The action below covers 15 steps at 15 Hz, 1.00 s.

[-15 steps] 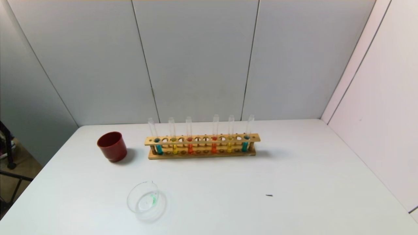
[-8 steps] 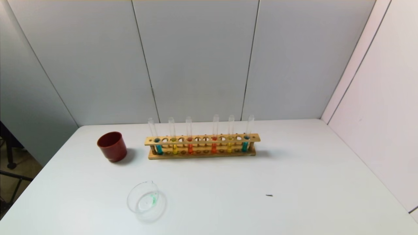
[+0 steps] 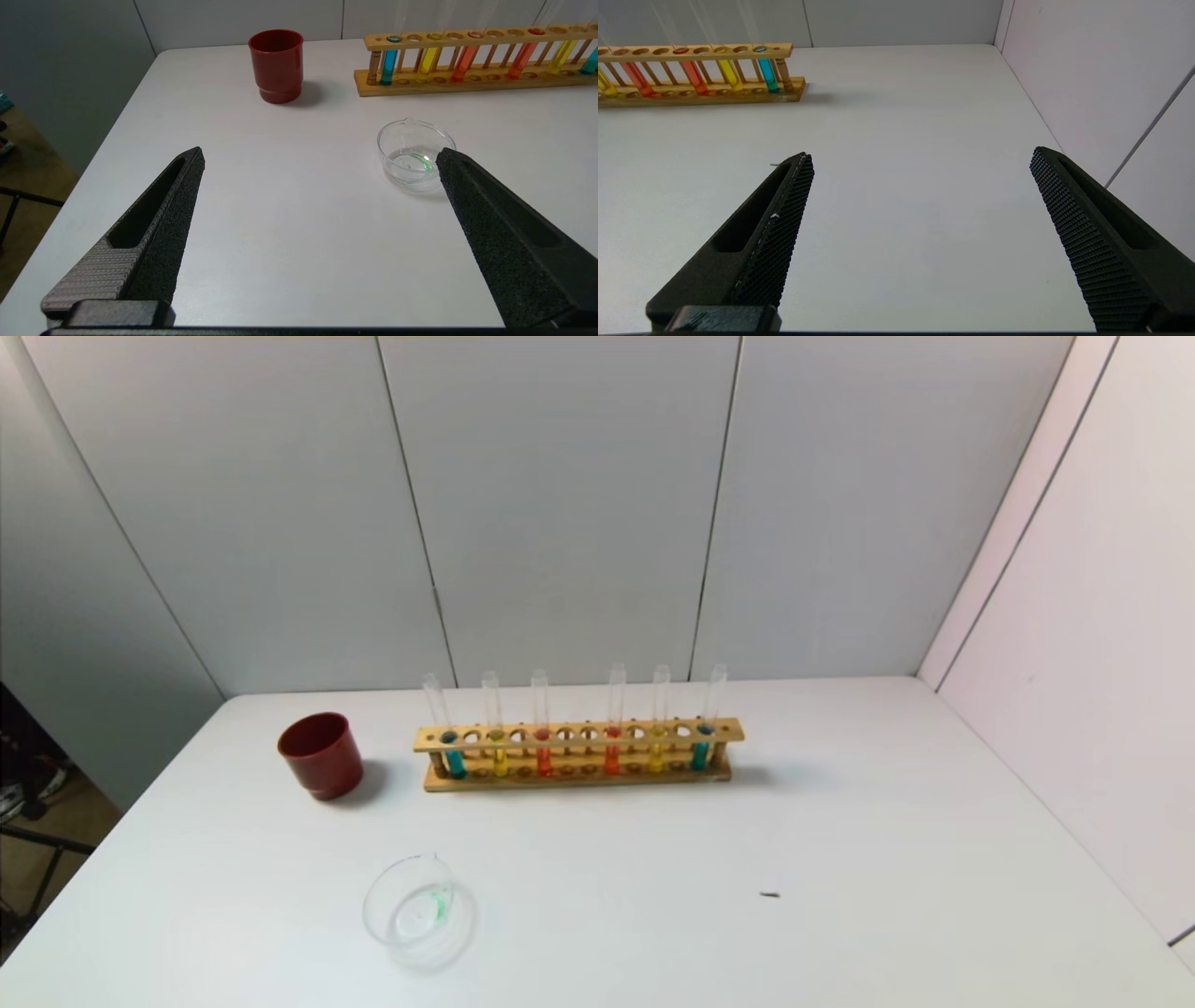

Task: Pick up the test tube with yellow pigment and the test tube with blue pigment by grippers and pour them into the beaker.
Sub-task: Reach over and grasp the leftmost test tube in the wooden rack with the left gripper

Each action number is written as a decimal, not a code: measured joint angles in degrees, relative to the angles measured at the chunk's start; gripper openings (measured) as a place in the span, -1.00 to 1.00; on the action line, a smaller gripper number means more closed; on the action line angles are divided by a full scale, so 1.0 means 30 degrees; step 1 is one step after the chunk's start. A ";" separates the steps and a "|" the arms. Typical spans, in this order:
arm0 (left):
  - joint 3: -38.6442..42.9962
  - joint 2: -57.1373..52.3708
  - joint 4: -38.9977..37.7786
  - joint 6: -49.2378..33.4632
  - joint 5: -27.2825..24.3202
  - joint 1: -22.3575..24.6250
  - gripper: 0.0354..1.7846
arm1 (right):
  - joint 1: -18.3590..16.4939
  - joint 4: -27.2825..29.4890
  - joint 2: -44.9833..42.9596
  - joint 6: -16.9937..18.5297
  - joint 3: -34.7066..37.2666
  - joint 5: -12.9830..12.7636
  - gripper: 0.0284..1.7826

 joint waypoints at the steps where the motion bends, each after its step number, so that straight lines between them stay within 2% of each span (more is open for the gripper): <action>1: -0.0024 0.0000 0.0008 0.0524 -0.0146 0.0000 0.96 | 0.0000 -0.0008 0.0000 0.0000 0.0000 0.0000 0.91; 4: -0.0947 0.0301 0.0349 0.1812 -0.1430 0.0000 0.96 | 0.0000 0.0000 0.0000 0.0000 0.0000 0.0000 0.91; 7: -0.2946 0.1845 0.0760 0.1406 -0.2426 -0.0012 0.96 | 0.0000 0.0000 0.0000 0.0000 0.0000 0.0000 0.91; 12: -0.6615 0.6835 0.0605 0.1040 -0.2739 -0.0081 0.96 | 0.0000 0.0000 0.0000 0.0000 0.0000 0.0000 0.91; 15: -0.8322 1.0171 0.0126 0.1077 -0.3978 -0.0126 0.96 | 0.0000 0.0000 0.0000 0.0000 0.0000 0.0000 0.91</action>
